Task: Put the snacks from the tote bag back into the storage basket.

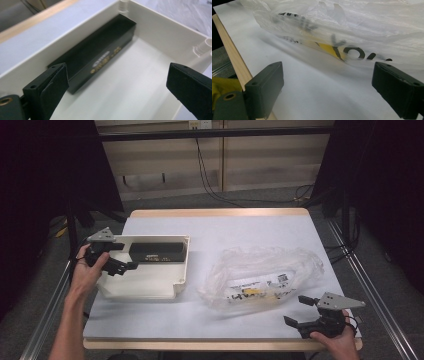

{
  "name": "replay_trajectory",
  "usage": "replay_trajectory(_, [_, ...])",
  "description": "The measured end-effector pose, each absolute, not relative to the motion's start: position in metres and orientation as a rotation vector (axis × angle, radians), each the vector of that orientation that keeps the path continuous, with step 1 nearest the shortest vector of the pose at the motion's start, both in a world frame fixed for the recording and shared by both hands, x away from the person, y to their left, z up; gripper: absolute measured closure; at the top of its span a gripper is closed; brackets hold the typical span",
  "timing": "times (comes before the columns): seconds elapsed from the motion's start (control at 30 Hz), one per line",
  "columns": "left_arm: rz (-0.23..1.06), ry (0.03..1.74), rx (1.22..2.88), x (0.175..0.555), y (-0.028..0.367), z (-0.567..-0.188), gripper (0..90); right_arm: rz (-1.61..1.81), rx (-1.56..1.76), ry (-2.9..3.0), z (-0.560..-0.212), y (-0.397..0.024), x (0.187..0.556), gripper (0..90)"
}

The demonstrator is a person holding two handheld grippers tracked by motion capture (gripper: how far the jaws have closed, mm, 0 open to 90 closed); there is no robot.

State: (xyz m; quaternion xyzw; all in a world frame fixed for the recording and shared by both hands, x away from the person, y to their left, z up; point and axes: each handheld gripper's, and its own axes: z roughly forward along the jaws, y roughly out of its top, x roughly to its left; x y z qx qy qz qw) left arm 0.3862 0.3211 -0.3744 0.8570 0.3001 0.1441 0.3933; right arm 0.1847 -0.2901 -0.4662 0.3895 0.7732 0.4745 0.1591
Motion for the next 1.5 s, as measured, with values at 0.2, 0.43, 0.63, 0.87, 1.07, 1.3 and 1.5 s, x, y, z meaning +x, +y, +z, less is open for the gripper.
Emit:
replay_trajectory(0.2, [0.45,0.837,2.109,0.367,0.347,-0.373,4.0,1.357,1.112,2.209,-0.466,-0.29,0.185,9.9])
replay_trajectory(0.43, [0.502,0.884,2.078,0.338,0.352,-0.381,3.6,1.356,1.12,2.211,-0.467,-0.289,0.185,10.0])
replay_trajectory(0.63, [0.508,0.884,2.062,0.312,0.348,-0.387,2.7,1.356,1.118,2.207,-0.466,-0.29,0.184,10.0])
replay_trajectory(0.87, [0.54,0.964,2.031,0.29,0.334,-0.4,2.8,1.357,1.119,2.199,-0.465,-0.291,0.184,10.0])
replay_trajectory(1.07, [0.555,0.987,1.982,0.276,0.315,-0.408,3.2,1.357,1.116,2.199,-0.465,-0.291,0.183,10.0])
replay_trajectory(1.3, [0.547,0.96,1.973,0.267,0.286,-0.414,3.0,1.36,1.117,2.195,-0.465,-0.292,0.183,10.0])
replay_trajectory(1.5, [0.522,0.961,1.984,0.267,0.262,-0.423,4.4,1.355,1.118,2.197,-0.465,-0.292,0.181,10.0])
